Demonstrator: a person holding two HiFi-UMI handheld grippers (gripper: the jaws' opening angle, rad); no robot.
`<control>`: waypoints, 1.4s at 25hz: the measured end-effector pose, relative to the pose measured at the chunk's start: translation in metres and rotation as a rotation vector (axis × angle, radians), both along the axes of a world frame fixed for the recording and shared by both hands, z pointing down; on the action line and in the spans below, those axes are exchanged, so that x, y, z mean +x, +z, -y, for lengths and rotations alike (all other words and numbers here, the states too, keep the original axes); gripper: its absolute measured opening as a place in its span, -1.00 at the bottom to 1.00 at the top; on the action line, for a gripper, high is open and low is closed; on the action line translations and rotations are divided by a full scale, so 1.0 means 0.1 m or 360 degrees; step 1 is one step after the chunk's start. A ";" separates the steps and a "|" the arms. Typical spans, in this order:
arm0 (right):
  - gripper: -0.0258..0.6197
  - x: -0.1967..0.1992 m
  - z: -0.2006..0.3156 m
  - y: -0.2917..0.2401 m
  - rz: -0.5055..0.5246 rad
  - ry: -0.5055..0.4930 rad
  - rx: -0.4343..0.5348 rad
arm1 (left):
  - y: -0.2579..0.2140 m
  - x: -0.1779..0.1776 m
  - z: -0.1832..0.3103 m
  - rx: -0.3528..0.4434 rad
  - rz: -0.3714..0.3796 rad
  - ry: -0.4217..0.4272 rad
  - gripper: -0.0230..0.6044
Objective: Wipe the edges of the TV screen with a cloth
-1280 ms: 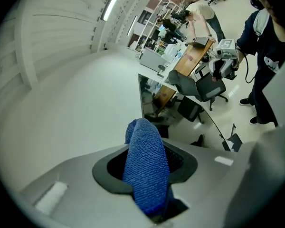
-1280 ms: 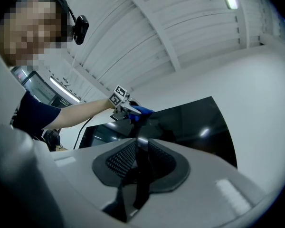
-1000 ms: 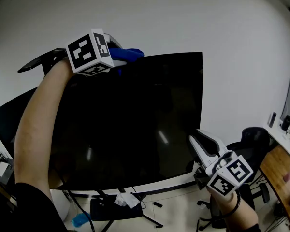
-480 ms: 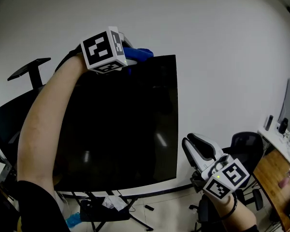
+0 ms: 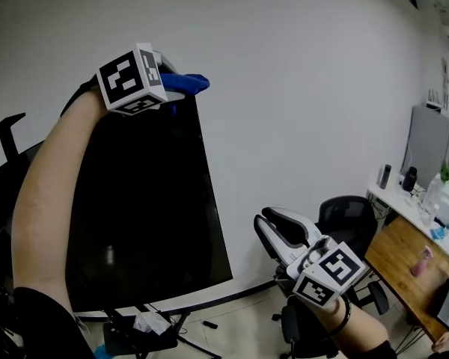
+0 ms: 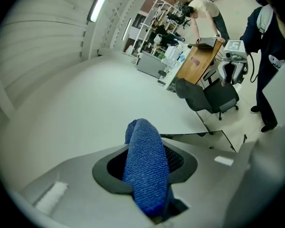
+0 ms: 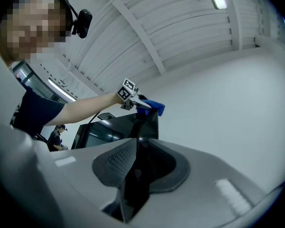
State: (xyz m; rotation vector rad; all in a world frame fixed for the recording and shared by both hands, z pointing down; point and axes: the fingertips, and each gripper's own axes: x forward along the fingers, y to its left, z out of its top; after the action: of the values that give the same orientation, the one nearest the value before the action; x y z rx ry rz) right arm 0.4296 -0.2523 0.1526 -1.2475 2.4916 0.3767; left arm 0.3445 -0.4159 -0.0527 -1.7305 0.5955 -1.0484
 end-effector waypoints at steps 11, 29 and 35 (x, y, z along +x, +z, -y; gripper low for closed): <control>-0.65 0.55 -0.18 0.06 0.0018 0.0101 0.0002 | 0.10 0.88 -0.26 0.0089 -0.0049 0.0255 -0.54; -0.65 -0.12 -0.34 0.80 0.0126 -0.0114 -0.0228 | 1.74 0.06 -1.56 -0.0189 -0.0863 0.0734 -0.54; -0.66 -0.77 -0.51 1.10 0.0165 -0.0213 -0.0331 | 2.58 -0.71 -1.99 -0.0373 -0.1249 0.0659 -0.54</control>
State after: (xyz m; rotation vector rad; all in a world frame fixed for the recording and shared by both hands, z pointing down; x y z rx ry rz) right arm 0.3527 -0.2012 0.2630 -1.1338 2.5573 0.0195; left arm 0.2731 -0.2172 0.2048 -2.3470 0.5573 -0.1197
